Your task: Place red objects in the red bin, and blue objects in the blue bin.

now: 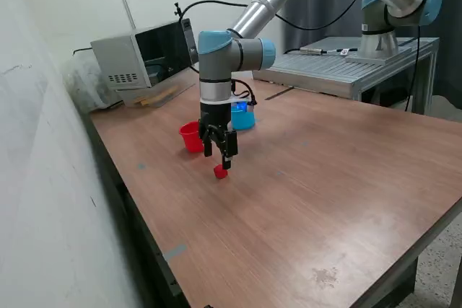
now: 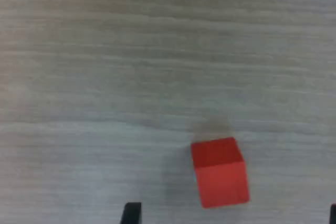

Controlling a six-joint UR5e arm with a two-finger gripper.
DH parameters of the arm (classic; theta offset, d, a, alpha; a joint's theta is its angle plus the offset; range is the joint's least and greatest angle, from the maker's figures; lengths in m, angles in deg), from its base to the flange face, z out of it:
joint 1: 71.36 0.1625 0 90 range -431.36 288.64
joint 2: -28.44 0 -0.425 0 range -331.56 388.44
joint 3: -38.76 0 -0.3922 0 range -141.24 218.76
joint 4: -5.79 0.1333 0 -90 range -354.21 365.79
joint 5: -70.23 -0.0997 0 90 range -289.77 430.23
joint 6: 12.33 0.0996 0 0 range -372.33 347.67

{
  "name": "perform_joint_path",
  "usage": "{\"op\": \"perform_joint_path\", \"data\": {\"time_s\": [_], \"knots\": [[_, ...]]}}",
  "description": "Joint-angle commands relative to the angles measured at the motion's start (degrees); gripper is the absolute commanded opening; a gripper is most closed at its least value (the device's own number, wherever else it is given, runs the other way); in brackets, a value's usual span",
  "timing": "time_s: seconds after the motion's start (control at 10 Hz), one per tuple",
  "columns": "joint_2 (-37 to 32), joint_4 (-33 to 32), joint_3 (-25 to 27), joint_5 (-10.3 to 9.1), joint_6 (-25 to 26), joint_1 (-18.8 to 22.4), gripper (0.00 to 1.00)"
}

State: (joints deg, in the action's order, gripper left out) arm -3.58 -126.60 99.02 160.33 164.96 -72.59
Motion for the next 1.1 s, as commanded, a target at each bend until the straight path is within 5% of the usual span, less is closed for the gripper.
{"op": "perform_joint_path", "data": {"time_s": [0.0,0.4,0.5,1.0], "knots": [[0.64,-0.32,0.03,-0.02,-0.11,-0.35,1.00],[2.13,-0.50,-0.84,-0.02,-0.20,-0.35,1.00],[2.22,-0.59,-1.10,-0.02,-0.20,-0.35,0.00],[2.40,-0.59,-1.29,0.24,-0.37,-0.70,0.00]]}}
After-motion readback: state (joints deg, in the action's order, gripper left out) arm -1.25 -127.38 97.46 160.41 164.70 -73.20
